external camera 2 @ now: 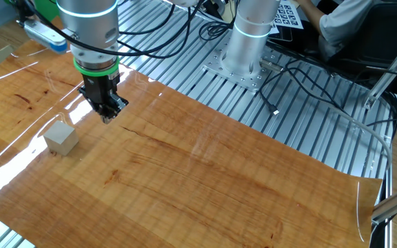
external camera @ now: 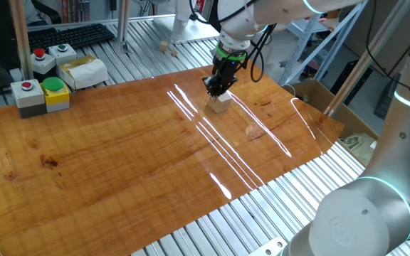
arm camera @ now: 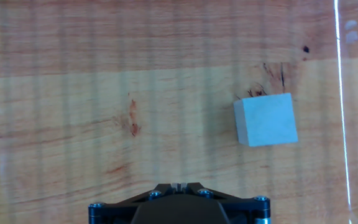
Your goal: Hold a small block with the gripper and sweep it from left to right on the table
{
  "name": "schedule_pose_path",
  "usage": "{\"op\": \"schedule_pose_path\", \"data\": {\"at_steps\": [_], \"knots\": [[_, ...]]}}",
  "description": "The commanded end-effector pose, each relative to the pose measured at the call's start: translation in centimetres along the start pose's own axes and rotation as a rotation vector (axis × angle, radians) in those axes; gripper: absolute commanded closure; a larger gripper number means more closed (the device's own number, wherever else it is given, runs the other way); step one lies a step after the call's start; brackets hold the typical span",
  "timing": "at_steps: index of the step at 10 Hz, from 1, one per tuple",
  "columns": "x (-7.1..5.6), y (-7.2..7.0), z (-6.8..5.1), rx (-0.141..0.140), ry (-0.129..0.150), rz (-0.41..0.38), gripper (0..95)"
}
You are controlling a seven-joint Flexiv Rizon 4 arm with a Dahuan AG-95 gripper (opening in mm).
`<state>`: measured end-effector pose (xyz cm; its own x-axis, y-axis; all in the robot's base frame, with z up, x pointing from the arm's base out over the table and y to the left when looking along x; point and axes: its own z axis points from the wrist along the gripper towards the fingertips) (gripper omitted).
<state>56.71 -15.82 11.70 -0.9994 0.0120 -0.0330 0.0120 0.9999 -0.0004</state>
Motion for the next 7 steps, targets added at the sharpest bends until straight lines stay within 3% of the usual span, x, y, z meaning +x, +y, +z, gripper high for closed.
{"op": "schedule_pose_path", "data": {"at_steps": [1,5,7], "knots": [[0.0,0.0,0.0,0.009,0.0,0.007,95.0],[-1.3,-3.3,0.3,0.007,0.0,-0.03,95.0],[-2.3,-5.6,1.0,0.01,-0.005,-0.053,95.0]]}}
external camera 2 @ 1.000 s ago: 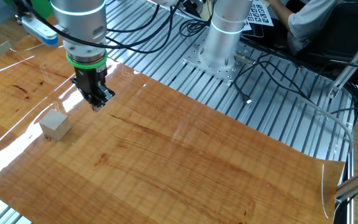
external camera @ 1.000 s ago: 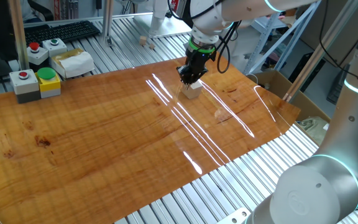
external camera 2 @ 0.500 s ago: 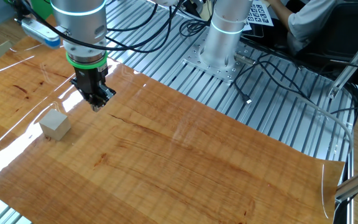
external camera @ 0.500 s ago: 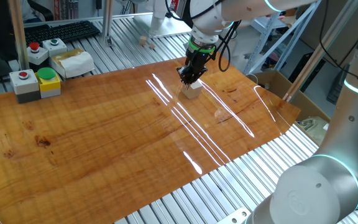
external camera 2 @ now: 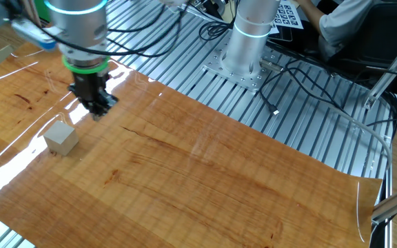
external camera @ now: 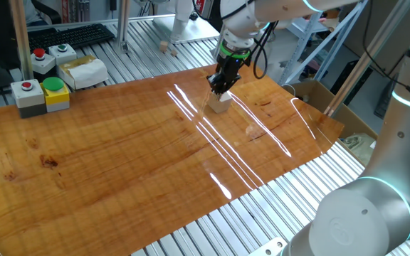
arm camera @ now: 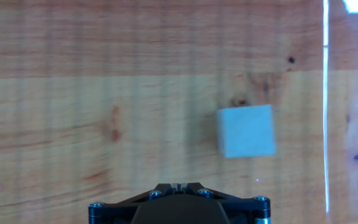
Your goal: Hold a small block with the gripper and sweep it from left to right on the table
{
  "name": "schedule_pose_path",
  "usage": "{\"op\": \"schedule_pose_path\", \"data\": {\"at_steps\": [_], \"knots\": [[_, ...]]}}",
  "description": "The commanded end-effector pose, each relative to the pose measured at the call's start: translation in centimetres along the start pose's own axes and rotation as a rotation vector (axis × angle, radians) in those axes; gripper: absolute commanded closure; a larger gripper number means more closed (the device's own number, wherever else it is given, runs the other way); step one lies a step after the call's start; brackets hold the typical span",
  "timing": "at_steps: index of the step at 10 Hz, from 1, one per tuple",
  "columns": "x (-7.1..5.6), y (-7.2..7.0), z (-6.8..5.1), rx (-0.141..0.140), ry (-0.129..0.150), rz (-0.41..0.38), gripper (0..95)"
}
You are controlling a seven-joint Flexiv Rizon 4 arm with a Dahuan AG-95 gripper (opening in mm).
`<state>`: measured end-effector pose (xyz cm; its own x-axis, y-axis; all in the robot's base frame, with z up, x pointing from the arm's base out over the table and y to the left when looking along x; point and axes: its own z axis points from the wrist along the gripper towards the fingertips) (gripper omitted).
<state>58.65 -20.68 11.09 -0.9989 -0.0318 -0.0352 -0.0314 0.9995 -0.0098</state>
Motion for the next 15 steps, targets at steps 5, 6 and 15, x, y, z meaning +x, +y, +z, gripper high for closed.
{"op": "schedule_pose_path", "data": {"at_steps": [5,6,15], "knots": [[-1.6,-3.4,1.4,0.016,-0.01,-0.024,57.0],[-2.0,-3.7,1.4,0.019,-0.009,-0.024,57.0],[-4.8,-5.2,3.1,0.051,-0.006,-0.01,19.0]]}}
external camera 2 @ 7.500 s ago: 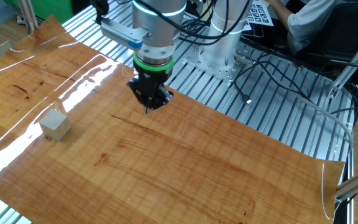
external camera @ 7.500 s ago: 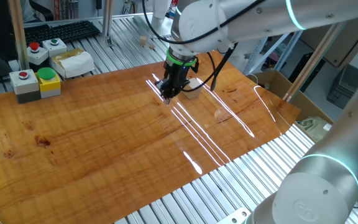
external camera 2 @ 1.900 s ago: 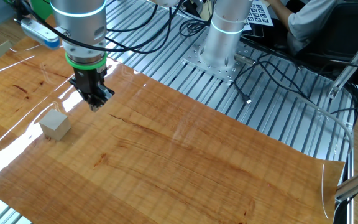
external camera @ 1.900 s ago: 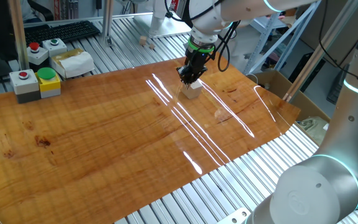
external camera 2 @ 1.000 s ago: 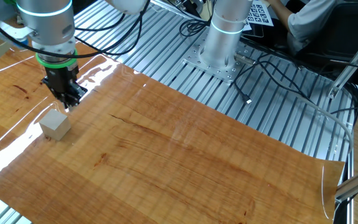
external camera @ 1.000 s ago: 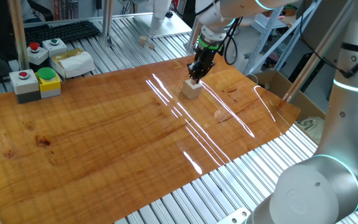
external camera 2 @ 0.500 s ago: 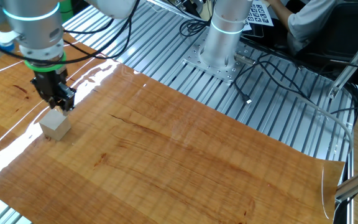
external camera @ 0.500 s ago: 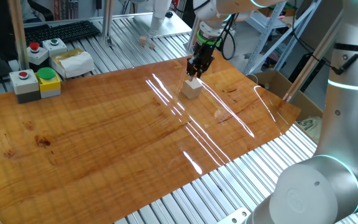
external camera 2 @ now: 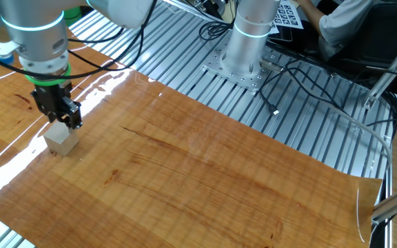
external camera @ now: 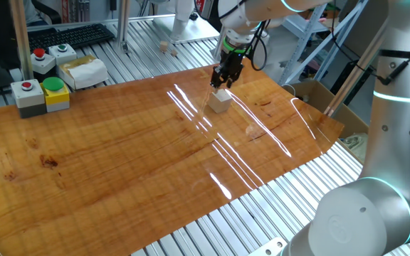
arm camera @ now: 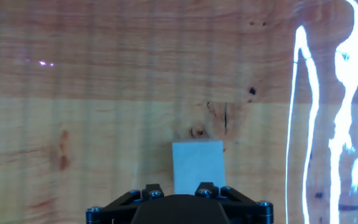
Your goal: Hold a small block with the gripper and sweep it from left to right on the table
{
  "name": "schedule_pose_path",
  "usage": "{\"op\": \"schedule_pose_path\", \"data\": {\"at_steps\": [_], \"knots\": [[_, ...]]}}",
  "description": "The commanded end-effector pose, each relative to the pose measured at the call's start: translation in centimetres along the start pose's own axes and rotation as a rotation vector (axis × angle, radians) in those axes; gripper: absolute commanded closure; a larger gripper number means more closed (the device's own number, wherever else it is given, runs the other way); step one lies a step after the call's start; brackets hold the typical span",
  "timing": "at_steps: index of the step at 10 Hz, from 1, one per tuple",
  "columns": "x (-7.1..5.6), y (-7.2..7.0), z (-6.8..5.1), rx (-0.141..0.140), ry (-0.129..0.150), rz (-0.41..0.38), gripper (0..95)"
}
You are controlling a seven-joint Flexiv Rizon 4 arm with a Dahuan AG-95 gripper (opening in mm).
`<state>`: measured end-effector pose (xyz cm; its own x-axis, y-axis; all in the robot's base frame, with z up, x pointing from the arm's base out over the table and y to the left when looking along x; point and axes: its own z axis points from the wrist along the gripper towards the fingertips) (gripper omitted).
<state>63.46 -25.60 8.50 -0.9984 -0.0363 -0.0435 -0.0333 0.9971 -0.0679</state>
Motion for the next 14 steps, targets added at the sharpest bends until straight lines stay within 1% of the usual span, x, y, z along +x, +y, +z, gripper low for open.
{"op": "schedule_pose_path", "data": {"at_steps": [1,3,4,6,10,14], "knots": [[-0.4,-0.3,0.6,-0.01,0.002,-0.007,19.0],[-0.7,-0.8,1.5,-0.017,0.002,-0.009,19.0],[-0.8,-0.9,1.8,-0.029,0.002,-0.004,19.0],[-0.9,-1.0,2.4,-0.034,0.002,-0.002,19.0],[-1.1,-1.1,2.9,-0.038,0.0,0.0,19.0],[-1.1,-1.1,3.5,-0.044,0.0,0.002,19.0]]}}
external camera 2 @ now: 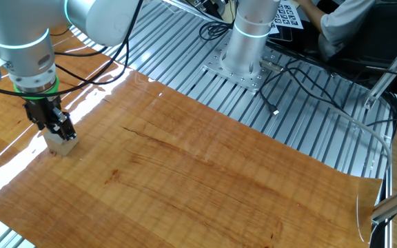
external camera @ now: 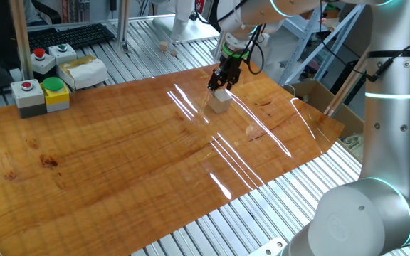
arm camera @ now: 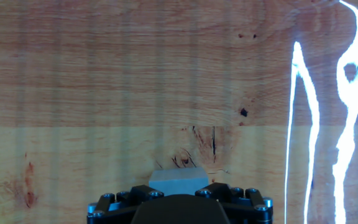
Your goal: Hold a small block with the gripper and sweep it from left to right on the table
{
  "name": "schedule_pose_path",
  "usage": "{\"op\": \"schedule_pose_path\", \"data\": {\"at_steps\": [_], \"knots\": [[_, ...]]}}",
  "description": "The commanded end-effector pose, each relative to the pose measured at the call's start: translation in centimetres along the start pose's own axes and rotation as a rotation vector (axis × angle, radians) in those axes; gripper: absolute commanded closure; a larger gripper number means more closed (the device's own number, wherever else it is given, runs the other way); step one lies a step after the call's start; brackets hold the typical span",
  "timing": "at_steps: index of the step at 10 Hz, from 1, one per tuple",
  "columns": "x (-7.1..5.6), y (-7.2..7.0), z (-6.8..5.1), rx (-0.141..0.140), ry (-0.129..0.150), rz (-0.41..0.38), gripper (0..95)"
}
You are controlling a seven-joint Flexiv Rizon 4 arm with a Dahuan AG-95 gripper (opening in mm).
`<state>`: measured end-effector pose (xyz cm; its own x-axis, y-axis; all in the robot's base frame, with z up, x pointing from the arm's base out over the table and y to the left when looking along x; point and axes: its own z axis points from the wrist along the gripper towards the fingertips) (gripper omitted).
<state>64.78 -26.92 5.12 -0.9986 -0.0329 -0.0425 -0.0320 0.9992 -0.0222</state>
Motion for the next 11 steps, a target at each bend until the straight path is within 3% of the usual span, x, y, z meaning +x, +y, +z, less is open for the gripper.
{"op": "schedule_pose_path", "data": {"at_steps": [1,6,7,11], "knots": [[0.03,0.0,0.02,0.0,0.0,-0.001,19.0],[0.1,0.06,0.35,-0.007,-0.001,0.001,19.0],[0.11,0.08,0.41,-0.011,-0.001,0.001,38.0],[0.16,0.13,0.73,-0.013,-0.002,0.001,38.0]]}}
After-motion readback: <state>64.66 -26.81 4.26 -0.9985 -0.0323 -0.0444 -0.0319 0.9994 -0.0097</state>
